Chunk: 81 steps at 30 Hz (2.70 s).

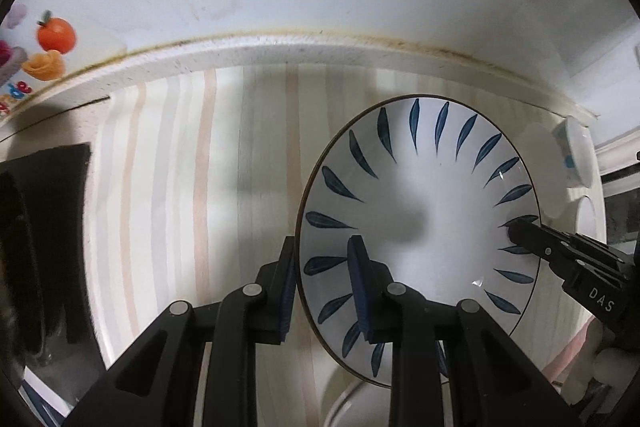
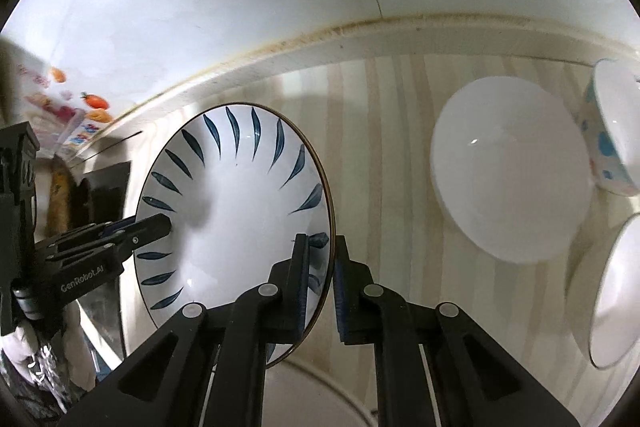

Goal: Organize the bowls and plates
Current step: 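Carry the blue-leaf plate onto the plate stack and open the left gripper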

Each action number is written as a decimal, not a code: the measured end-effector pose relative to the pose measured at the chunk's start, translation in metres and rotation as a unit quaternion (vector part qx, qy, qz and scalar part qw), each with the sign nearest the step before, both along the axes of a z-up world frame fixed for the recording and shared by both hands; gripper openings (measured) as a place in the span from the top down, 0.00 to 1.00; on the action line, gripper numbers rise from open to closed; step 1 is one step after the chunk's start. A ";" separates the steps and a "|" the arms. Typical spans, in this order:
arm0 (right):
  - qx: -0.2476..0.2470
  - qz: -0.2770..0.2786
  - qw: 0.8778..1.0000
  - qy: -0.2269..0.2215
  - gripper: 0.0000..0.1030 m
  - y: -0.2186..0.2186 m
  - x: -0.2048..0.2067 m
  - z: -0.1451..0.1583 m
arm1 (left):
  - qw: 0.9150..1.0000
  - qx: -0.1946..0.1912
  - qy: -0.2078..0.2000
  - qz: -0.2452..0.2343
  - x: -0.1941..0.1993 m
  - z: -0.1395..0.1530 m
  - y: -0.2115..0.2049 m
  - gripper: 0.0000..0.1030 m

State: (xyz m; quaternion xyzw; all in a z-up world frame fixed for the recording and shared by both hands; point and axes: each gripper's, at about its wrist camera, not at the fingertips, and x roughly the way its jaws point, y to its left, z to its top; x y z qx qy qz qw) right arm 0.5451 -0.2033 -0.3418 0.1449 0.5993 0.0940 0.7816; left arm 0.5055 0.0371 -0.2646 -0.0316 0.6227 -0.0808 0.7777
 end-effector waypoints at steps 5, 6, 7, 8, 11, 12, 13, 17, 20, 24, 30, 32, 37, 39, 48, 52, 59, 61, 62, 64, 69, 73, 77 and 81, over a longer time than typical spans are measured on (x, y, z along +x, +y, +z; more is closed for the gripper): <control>0.005 0.011 1.000 -0.023 0.88 -0.002 -0.033 0.035 | 1.000 -0.011 -0.020 0.004 -0.034 0.035 -0.001 0.78; 0.004 0.013 1.000 -0.027 0.88 -0.003 -0.041 0.042 | 1.000 -0.012 -0.024 0.004 -0.039 0.039 -0.004 0.78; 0.005 0.015 0.999 -0.030 0.88 -0.002 -0.047 0.047 | 1.000 -0.013 -0.028 0.005 -0.049 0.047 -0.004 0.78; 0.007 0.016 0.999 -0.033 0.88 -0.004 -0.056 0.055 | 0.999 -0.014 -0.030 0.004 -0.053 0.051 -0.007 0.78; 0.006 0.022 0.999 -0.040 0.88 -0.004 -0.082 0.070 | 0.999 -0.012 -0.037 0.001 -0.074 0.062 -0.019 0.78; 0.007 0.025 0.999 -0.041 0.88 -0.004 -0.093 0.074 | 0.999 -0.010 -0.038 -0.001 -0.082 0.064 -0.022 0.78; 0.010 0.026 0.999 -0.041 0.88 -0.005 -0.102 0.077 | 0.999 -0.011 -0.038 -0.002 -0.089 0.064 -0.023 0.78; 0.013 0.027 0.999 -0.037 0.88 -0.008 -0.134 0.077 | 0.999 -0.014 -0.028 -0.012 -0.123 0.062 -0.028 0.78; 0.017 0.026 0.999 -0.028 0.88 -0.011 -0.157 0.073 | 1.000 -0.008 -0.018 -0.018 -0.141 0.052 -0.032 0.78; 0.021 0.026 0.999 -0.008 0.88 -0.013 -0.179 0.055 | 1.000 -0.008 0.005 -0.017 -0.155 0.031 -0.033 0.78; 0.016 0.031 0.999 0.015 0.88 -0.012 -0.195 0.023 | 0.999 -0.002 0.037 -0.014 -0.165 -0.003 -0.038 0.78; 0.008 0.035 0.999 0.018 0.88 -0.011 -0.197 0.012 | 0.999 -0.001 0.048 -0.012 -0.165 -0.015 -0.039 0.78; 0.006 0.039 0.999 0.032 0.88 -0.012 -0.198 -0.012 | 0.998 0.012 0.064 -0.010 -0.162 -0.035 -0.043 0.78; 0.006 0.040 0.998 0.040 0.88 -0.012 -0.199 -0.020 | 0.997 0.017 0.068 -0.011 -0.162 -0.041 -0.045 0.78; 0.006 0.044 0.998 0.053 0.88 -0.010 -0.197 -0.034 | 0.996 0.030 0.079 -0.017 -0.157 -0.055 -0.060 0.78; 0.010 0.038 0.998 0.056 0.88 -0.012 -0.194 -0.037 | 0.996 0.035 0.078 -0.013 -0.154 -0.056 -0.062 0.78; 0.019 0.035 0.996 0.074 0.86 -0.017 -0.188 -0.038 | 0.996 0.033 0.084 -0.001 -0.158 -0.059 -0.061 0.78; 0.024 0.031 0.996 0.080 0.86 -0.020 -0.186 -0.038 | 0.996 0.036 0.084 0.002 -0.159 -0.058 -0.059 0.78; 0.026 0.030 0.996 0.082 0.86 -0.021 -0.186 -0.037 | 0.996 0.038 0.083 0.004 -0.159 -0.058 -0.060 0.78; 0.027 0.031 0.996 0.084 0.86 -0.022 -0.186 -0.036 | 0.996 0.039 0.082 0.008 -0.160 -0.060 -0.059 0.78; 0.026 0.042 0.995 0.086 0.86 -0.024 -0.185 -0.031 | 0.996 0.038 0.082 0.016 -0.163 -0.060 -0.058 0.78; 0.020 0.040 0.995 0.085 0.86 -0.026 -0.186 -0.027 | 0.996 0.033 0.084 0.021 -0.165 -0.055 -0.049 0.78; 0.008 0.042 0.997 0.071 0.86 -0.025 -0.190 -0.014 | 0.997 0.029 0.069 0.025 -0.176 -0.037 -0.044 0.78; -0.003 0.037 0.998 0.053 0.85 -0.022 -0.203 0.012 | 0.998 0.032 0.044 0.021 -0.189 -0.005 -0.045 0.77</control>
